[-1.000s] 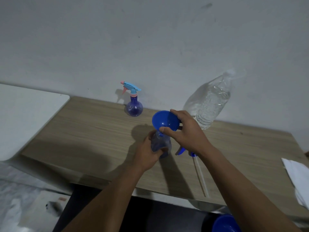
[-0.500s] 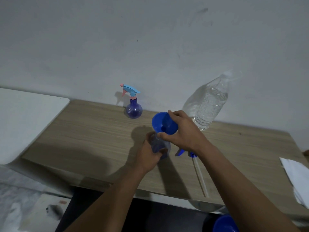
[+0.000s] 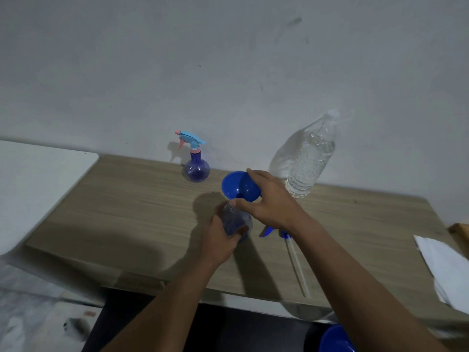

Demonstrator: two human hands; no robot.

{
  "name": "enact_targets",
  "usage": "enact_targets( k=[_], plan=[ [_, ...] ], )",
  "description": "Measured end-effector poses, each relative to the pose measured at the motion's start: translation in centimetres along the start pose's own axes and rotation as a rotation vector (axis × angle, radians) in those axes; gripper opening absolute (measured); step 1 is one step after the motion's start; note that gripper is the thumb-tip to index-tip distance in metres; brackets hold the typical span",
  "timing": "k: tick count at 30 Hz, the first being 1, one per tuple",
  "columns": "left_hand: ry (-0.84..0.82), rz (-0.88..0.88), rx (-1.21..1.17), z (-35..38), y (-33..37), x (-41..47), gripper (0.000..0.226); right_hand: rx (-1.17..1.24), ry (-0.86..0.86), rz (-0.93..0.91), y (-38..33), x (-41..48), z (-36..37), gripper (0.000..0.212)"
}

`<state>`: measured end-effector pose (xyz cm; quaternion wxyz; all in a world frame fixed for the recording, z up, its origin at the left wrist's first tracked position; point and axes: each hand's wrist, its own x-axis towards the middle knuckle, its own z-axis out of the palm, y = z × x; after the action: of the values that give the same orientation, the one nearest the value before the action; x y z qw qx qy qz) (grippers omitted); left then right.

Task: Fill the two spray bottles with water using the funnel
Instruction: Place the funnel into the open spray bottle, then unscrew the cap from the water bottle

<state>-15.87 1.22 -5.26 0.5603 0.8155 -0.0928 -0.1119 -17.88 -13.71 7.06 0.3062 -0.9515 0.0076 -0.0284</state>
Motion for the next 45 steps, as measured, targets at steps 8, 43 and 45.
enact_targets(
  k=[8,43,45],
  plan=[
    [0.220,0.025,0.155,0.4,0.1,-3.0,0.070,0.093,0.104,0.076,0.3,-1.6,-1.0,0.086],
    [0.056,0.029,0.140,19.7,11.6,15.2,0.101,0.149,0.351,-0.087,17.2,6.4,-13.5,0.065],
    [0.058,0.041,0.111,19.9,11.6,13.9,0.099,0.155,0.334,-0.083,17.1,5.1,-13.7,0.065]
  ],
)
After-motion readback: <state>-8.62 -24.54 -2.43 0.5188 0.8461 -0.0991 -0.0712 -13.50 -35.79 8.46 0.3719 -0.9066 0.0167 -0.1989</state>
